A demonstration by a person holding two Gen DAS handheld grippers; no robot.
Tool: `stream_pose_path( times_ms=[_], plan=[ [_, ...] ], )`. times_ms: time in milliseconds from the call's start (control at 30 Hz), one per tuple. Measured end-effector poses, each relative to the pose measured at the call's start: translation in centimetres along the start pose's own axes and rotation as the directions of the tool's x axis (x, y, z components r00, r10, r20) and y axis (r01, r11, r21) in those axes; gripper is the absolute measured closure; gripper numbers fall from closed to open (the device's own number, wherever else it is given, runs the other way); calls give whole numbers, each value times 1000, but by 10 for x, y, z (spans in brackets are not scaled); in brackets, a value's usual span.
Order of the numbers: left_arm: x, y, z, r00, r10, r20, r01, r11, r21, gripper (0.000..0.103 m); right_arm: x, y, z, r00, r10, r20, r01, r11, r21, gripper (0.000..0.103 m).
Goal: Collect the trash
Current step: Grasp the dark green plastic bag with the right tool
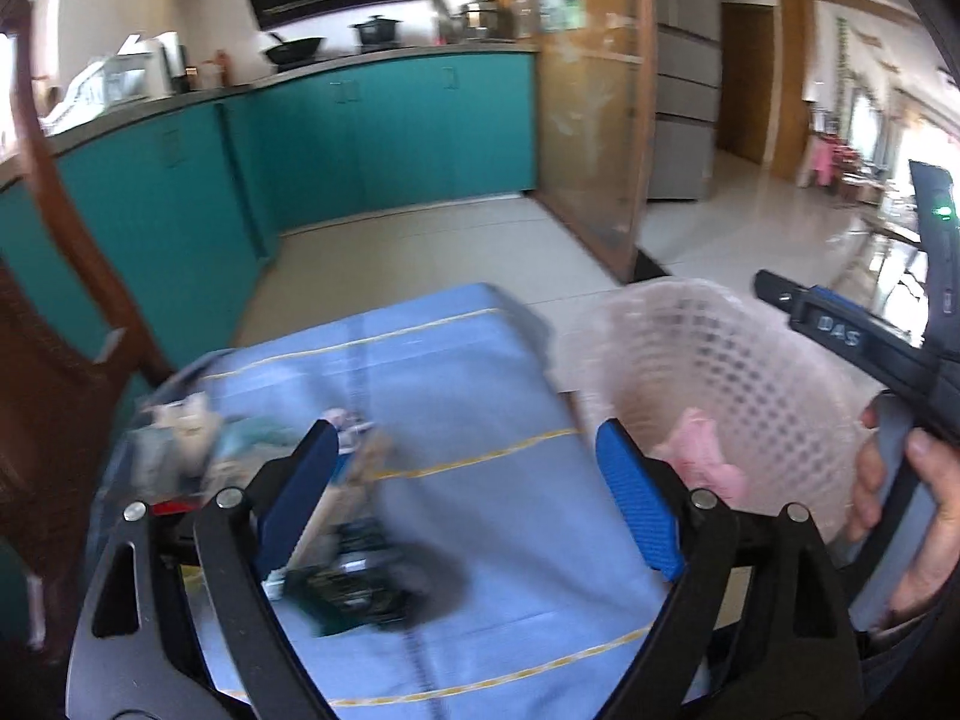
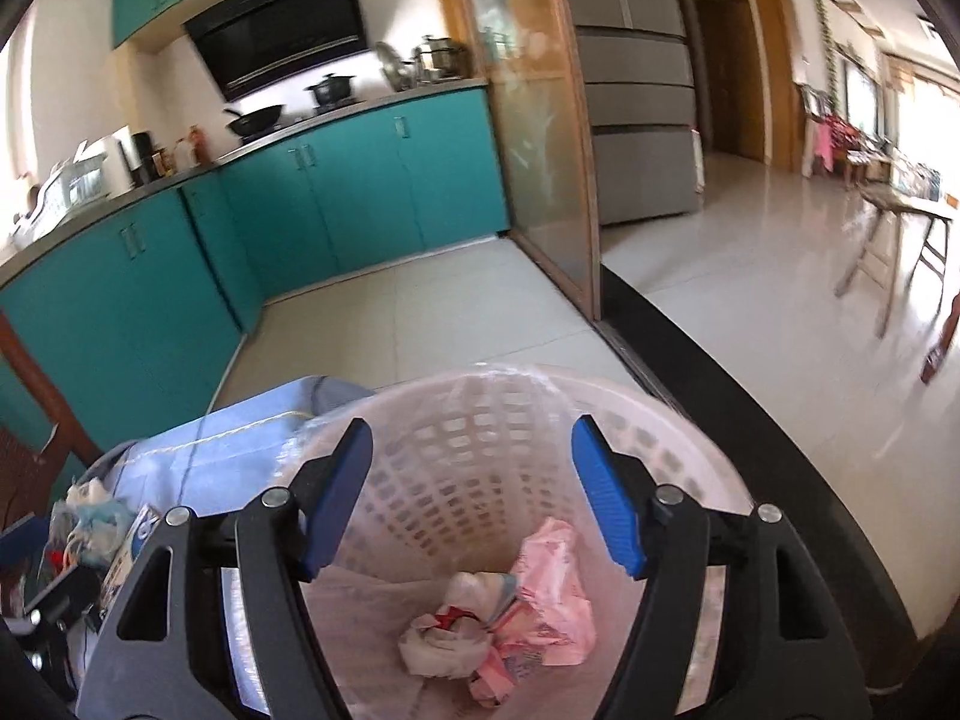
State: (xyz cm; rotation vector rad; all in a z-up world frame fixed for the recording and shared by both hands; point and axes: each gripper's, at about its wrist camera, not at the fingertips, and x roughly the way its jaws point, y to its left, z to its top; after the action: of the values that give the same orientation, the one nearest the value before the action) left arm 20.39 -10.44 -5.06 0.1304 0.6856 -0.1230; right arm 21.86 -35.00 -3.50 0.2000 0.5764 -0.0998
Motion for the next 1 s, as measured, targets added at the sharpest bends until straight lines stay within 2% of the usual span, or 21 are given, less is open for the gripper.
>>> stream_pose_path(
  times_ms=[100, 200, 300, 400, 433, 467, 500, 533, 567, 633, 733, 767, 800, 833, 933, 1000],
  plan=[
    [-6, 21, -2, 997, 74, 7, -74, 997, -17, 12, -3, 26, -1, 999, 31, 28, -29, 997, -72, 35],
    [-11, 35, -8, 994, 107, 0, -107, 994, -23, 12, -2, 54, -5, 997, 72, 30, -67, 987, -144, 30],
    [-12, 53, -19, 989, 146, -17, -147, 989, -29, 11, 1, 87, -13, 994, 107, -12, -107, 968, -229, 29],
    [-11, 75, -37, 986, 156, -59, -160, 985, -64, 12, 4, 122, -27, 983, 166, -79, -183, 927, -329, 29],
    [-10, 84, -43, 984, 162, -78, -168, 983, -78, 17, 6, 132, -32, 978, 181, -98, -205, 912, -357, 29],
    [-11, 92, -48, 982, 166, -91, -175, 980, -91, 22, 8, 139, -37, 973, 199, -120, -230, 897, -376, 29],
    [-11, 103, -53, 978, 177, -111, -189, 976, -108, 30, 11, 151, -46, 956, 243, -167, -291, 867, -405, 32],
    [-11, 109, -58, 976, 180, -121, -194, 974, -121, 36, 10, 157, -50, 948, 257, -189, -315, 852, -418, 41],
    [-12, 117, -61, 975, 180, -131, -198, 970, -139, 37, 11, 164, -56, 941, 264, -211, -332, 839, -430, 50],
    [-15, 131, -66, 970, 197, -142, -220, 962, -163, 38, 13, 179, -67, 917, 294, -270, -390, 805, -447, 54],
    [-17, 144, -69, 964, 219, -150, -245, 953, -180, 38, 13, 201, -88, 856, 367, -365, -506, 738, -447, 53],
    [-17, 147, -70, 964, 219, -152, -246, 950, -190, 38, 12, 207, -94, 840, 380, -388, -531, 722, -444, 41],
    [-17, 149, -71, 964, 217, -155, -246, 948, -200, 38, 11, 213, -99, 831, 385, -402, -545, 710, -446, 35],
    [-16, 152, -71, 964, 213, -158, -244, 946, -212, 38, 11, 219, -105, 828, 382, -409, -549, 699, -459, 30],
    [-11, 155, -74, 968, 188, -169, -223, 949, -224, 37, 14, 235, -123, 832, 343, -436, -543, 665, -513, 30],
    [-8, 157, -76, 968, 176, -179, -215, 949, -230, 37, 16, 240, -130, 826, 337, -452, -551, 650, -524, 44]
  ],
)
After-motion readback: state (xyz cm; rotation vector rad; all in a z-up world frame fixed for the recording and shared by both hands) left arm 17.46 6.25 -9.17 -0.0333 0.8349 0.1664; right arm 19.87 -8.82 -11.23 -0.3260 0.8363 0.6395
